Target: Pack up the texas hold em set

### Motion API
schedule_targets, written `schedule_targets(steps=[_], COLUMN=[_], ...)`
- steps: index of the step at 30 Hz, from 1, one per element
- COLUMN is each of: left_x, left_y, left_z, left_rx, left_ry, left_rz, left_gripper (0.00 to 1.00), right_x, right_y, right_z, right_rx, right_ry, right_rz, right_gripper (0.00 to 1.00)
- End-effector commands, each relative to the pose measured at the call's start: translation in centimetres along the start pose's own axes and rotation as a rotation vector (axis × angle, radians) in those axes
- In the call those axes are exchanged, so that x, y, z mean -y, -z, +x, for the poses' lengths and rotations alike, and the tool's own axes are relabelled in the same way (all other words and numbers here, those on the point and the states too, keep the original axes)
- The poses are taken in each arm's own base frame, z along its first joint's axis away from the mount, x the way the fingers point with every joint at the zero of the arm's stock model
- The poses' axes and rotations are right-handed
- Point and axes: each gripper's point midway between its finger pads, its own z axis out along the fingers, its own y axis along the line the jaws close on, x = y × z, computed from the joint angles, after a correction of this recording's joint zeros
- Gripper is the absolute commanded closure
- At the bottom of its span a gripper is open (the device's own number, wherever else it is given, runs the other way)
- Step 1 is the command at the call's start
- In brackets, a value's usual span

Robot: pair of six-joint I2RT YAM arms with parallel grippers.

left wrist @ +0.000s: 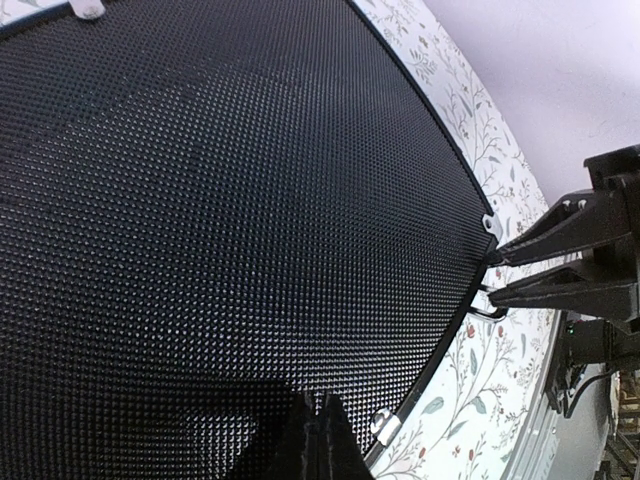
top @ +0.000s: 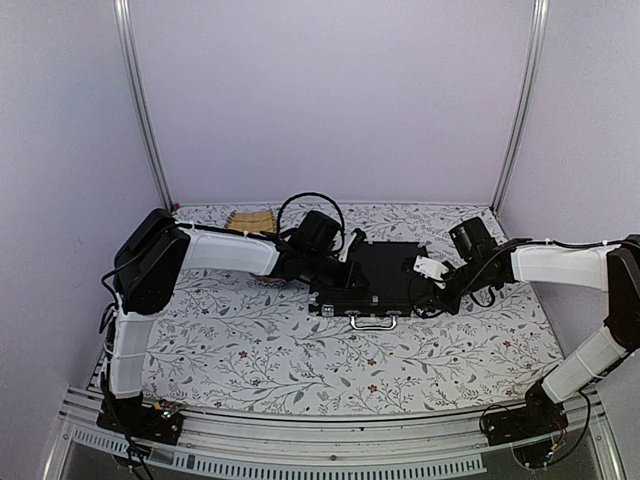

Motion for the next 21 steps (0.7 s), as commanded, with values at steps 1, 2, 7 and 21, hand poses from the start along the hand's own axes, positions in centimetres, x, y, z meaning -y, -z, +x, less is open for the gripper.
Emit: schedule_targets(steps=[1, 2, 7, 21], left_x=[-1.4, -1.4, -1.4, -1.6], left_y=[-1.1, -1.2, -1.3, -0.9], left_z=[1.9, 1.9, 1.8, 2.0], left_rx=[-0.056, -0.056, -0.057, -0.058], left_ry=[0.026, 0.029, 0.028, 0.029], left_rz=[-0.029, -0.030, -0.028, -0.034], left_gripper=[0.99, 0.99, 0.99, 0.99], right_x=[-3.7, -3.8, -4.3, -1.9], right_y=[0.7, 0.8, 0.5, -3.5], right_z=[2.8, 2.8, 3.1, 4.5], right_rx=[-0.093, -0.089, -0.096, -0.187], right_ry=[-0.022, -0.022, -0.013, -0.071], right_rz=[-0.102, -0.102, -0.121, -0.074], right_gripper=[0.80, 0.80, 0.80, 0.84])
